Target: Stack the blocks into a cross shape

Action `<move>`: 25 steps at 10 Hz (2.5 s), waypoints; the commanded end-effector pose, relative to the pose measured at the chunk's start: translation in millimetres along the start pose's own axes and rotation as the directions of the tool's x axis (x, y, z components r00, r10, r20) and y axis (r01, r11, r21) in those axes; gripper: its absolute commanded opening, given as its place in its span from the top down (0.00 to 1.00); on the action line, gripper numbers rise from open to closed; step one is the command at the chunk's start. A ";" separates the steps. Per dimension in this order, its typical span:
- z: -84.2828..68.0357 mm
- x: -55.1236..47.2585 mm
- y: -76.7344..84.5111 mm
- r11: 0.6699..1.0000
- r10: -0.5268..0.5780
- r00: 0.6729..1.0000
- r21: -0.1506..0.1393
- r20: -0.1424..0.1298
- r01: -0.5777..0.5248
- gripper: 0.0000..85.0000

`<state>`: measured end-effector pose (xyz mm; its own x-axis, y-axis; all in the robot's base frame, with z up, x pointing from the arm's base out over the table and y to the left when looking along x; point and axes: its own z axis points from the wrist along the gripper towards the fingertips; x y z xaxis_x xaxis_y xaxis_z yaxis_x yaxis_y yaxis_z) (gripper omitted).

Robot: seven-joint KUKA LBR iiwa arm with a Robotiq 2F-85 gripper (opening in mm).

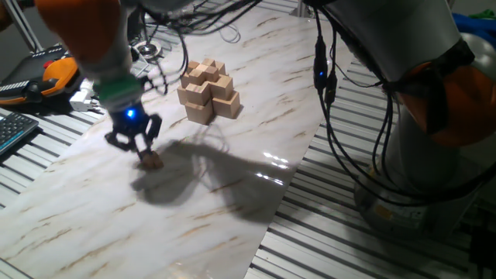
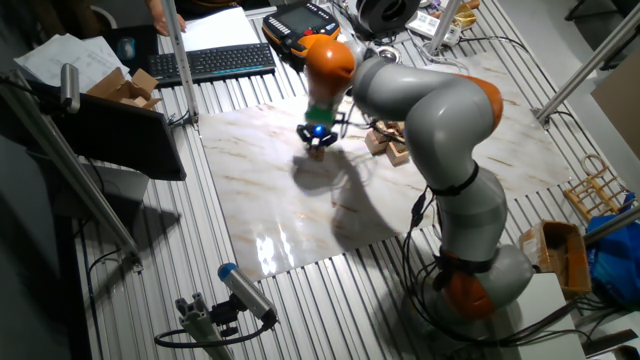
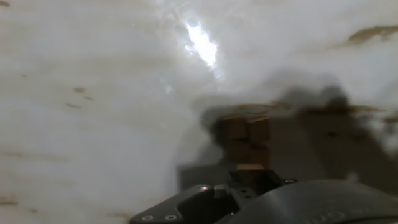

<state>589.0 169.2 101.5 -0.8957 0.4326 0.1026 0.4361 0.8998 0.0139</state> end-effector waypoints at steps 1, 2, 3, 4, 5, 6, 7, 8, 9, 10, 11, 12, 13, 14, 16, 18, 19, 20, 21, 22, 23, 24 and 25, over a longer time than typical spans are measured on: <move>-41.2 0.7 -8.5 0.993 -0.121 0.993 0.010 -0.002 0.121 1.00; -51.5 -2.6 -18.7 0.987 -0.161 0.987 0.005 -0.004 0.161 1.00; -60.8 -6.2 -29.7 0.979 -0.202 0.979 0.006 0.001 0.202 1.00; -71.7 -13.9 -46.3 0.967 -0.255 0.967 0.000 -0.005 0.255 1.00; -78.4 -19.1 -57.7 0.958 -0.287 0.958 0.003 -0.011 0.287 1.00; -83.7 -23.0 -67.5 0.952 -0.307 0.952 0.006 -0.012 0.307 1.00; -86.6 -23.3 -72.8 0.948 -0.318 0.948 -0.001 -0.009 0.318 1.00; -88.1 -20.9 -74.1 0.941 -0.337 0.941 0.032 0.010 0.337 1.00; -88.3 -20.1 -73.7 0.937 -0.348 0.937 0.036 0.018 0.348 1.00; -87.9 -20.5 -73.2 0.931 -0.363 0.932 0.036 0.024 0.362 1.00; -87.2 -21.3 -72.6 0.923 -0.384 0.923 0.049 0.034 0.382 1.00; -85.5 -22.8 -71.0 0.918 -0.397 0.917 0.042 0.035 0.395 1.00; -82.0 -22.8 -65.0 0.919 -0.394 0.918 0.036 0.033 0.393 1.00; -80.1 -22.6 -62.0 0.916 -0.400 0.916 0.029 0.022 0.400 1.00; -80.1 -22.6 -62.0 0.907 -0.421 0.907 0.010 -0.001 0.421 1.00; -80.1 -22.6 -62.0 0.897 -0.441 0.897 0.041 0.008 0.440 1.00; -80.1 -22.6 -62.0 0.896 -0.444 0.896 0.038 0.016 0.443 1.00; -80.1 -22.6 -62.0 0.897 -0.442 0.897 0.030 0.027 0.441 1.00; -80.1 -22.6 -62.0 0.894 -0.447 0.894 0.033 0.027 0.447 1.00; -82.3 -23.3 -63.2 0.894 -0.448 0.894 0.041 0.020 0.447 1.00; -98.8 -30.9 -73.1 0.892 -0.450 0.893 0.042 0.006 0.450 1.00; -116.2 -41.2 -85.6 0.887 -0.460 0.888 0.051 -0.005 0.460 1.00; -128.5 -51.0 -102.1 0.874 -0.479 0.878 0.083 -0.003 0.478 1.00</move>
<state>601.6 67.0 210.3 -0.9948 -0.0589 0.0833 -0.0613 0.9978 -0.0266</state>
